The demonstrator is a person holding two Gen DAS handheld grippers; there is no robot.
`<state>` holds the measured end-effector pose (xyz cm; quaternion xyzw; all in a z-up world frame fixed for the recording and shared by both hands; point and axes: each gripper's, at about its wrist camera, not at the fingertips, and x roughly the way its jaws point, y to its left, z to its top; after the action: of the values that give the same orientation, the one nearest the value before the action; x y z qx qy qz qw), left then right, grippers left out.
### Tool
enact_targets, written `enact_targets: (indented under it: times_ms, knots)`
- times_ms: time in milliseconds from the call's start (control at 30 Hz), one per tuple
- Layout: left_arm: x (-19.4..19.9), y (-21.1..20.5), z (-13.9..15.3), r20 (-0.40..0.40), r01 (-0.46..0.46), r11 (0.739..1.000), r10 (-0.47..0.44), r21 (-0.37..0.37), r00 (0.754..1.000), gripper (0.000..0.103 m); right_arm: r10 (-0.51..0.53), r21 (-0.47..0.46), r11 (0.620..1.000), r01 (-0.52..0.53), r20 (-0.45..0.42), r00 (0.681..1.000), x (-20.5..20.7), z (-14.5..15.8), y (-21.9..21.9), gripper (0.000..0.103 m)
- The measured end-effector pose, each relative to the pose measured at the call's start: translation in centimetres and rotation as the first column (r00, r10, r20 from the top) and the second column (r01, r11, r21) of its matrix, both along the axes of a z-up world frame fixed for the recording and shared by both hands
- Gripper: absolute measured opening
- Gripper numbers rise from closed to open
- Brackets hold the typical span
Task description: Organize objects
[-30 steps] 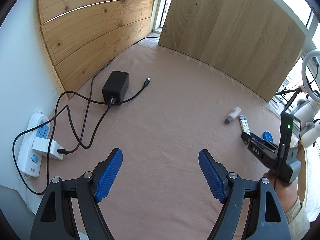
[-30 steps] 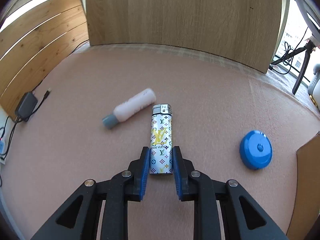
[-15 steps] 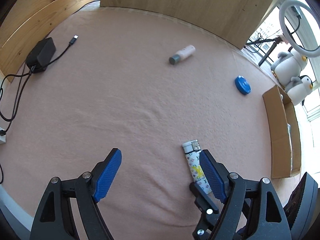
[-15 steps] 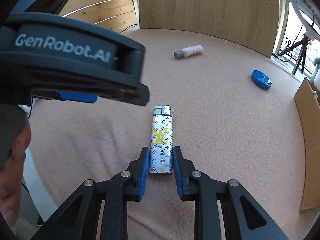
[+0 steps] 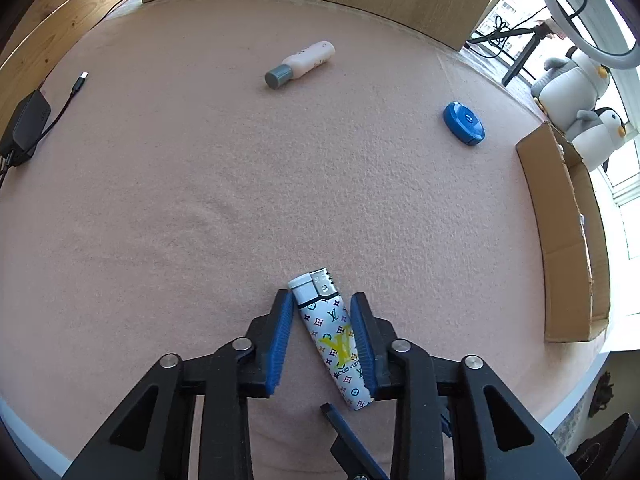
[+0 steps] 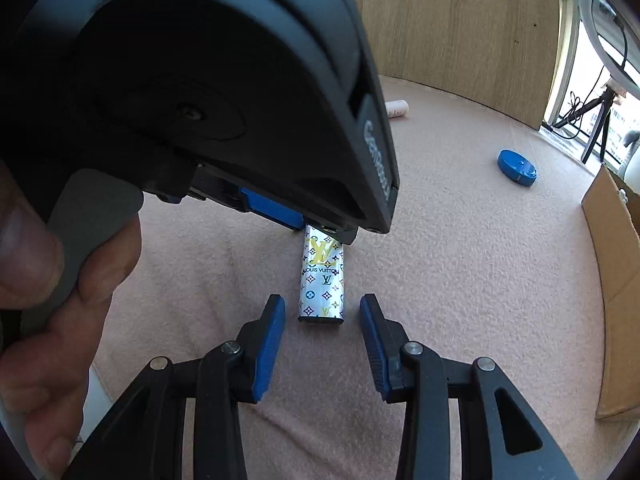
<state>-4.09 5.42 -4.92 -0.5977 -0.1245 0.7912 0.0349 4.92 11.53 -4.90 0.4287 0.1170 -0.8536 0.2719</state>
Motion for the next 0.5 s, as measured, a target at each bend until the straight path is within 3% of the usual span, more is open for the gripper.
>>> enact_targets:
  times_ms: [133, 500]
  knots:
    - [-0.4, 0.2, 0.1, -0.003, 0.016, 1.0, -0.016, 0.004, 1.0, 0.027, 0.013, -0.014, 1.0, -0.013, 0.002, 1.0, -0.1, 0.0, 0.1, 0.022]
    - [-0.4, 0.2, 2.0, -0.034, 0.025, 1.0, -0.025, 0.018, 0.999, 0.026, -0.009, -0.048, 0.999, 0.007, -0.033, 0.999, 0.2, 1.5, 0.9, 0.021]
